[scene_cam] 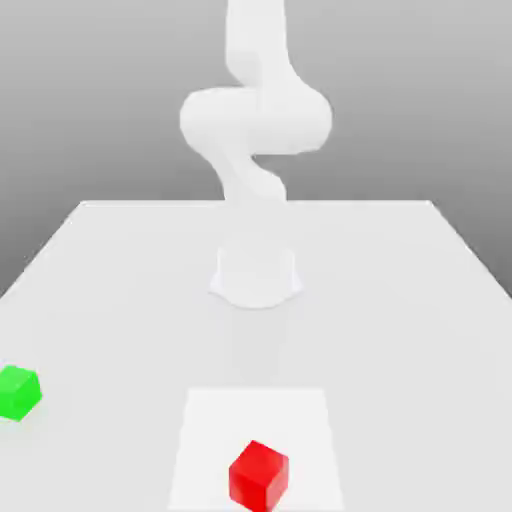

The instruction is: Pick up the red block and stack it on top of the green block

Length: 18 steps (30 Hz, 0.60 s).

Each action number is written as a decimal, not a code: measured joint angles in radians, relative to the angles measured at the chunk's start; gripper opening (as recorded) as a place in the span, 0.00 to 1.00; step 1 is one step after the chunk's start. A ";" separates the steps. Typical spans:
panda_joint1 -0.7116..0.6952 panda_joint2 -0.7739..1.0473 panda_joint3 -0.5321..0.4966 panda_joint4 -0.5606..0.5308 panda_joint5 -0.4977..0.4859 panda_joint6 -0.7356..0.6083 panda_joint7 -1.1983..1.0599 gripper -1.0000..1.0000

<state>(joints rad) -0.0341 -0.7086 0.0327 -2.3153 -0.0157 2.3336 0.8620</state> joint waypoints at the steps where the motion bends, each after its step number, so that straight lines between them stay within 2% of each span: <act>1: -0.013 0.039 0.013 -0.007 -0.008 0.014 0.027 0.50; 10: -0.103 0.371 0.099 -0.061 -0.082 0.134 0.264 0.50; 18: -0.134 0.660 0.122 -0.110 -0.123 0.241 0.454 0.50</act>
<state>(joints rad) -0.1680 -0.0488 0.1551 -2.4254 -0.1388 2.5748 1.3164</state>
